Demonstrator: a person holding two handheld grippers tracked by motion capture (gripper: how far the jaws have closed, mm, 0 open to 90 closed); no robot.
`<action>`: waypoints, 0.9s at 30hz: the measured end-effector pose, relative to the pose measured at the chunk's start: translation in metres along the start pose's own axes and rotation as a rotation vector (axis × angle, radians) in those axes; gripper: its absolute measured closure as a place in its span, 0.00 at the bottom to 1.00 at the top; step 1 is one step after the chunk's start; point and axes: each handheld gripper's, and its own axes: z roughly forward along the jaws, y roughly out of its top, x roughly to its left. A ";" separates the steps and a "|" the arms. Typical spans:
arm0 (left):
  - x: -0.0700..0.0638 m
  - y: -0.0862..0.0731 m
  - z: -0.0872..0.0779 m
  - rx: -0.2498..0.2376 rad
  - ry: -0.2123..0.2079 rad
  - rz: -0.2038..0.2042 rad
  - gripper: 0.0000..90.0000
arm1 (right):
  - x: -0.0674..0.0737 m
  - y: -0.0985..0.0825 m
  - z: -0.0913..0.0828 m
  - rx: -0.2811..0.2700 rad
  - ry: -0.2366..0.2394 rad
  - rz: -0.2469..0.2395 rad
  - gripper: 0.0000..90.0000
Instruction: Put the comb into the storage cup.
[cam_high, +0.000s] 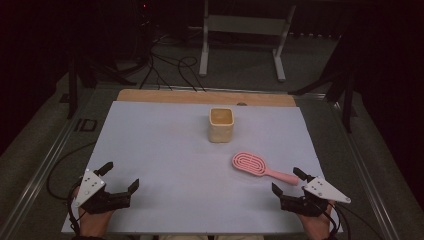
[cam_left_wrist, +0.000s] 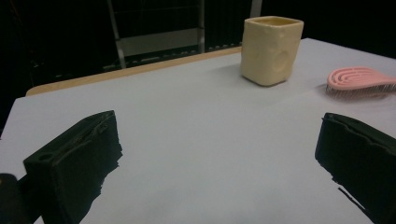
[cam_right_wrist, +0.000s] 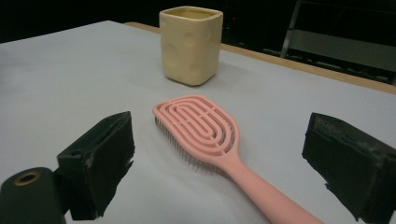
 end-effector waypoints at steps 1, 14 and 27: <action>0.000 0.000 0.000 0.000 0.000 0.000 0.00 | 0.000 0.000 0.000 0.001 0.002 0.000 0.10; 0.001 0.002 -0.004 -0.026 0.033 -0.029 0.00 | -0.001 0.001 0.002 0.007 0.005 0.017 0.10; 0.004 0.000 -0.006 -0.038 0.050 -0.053 0.00 | -0.001 0.005 0.001 0.000 0.007 0.036 0.10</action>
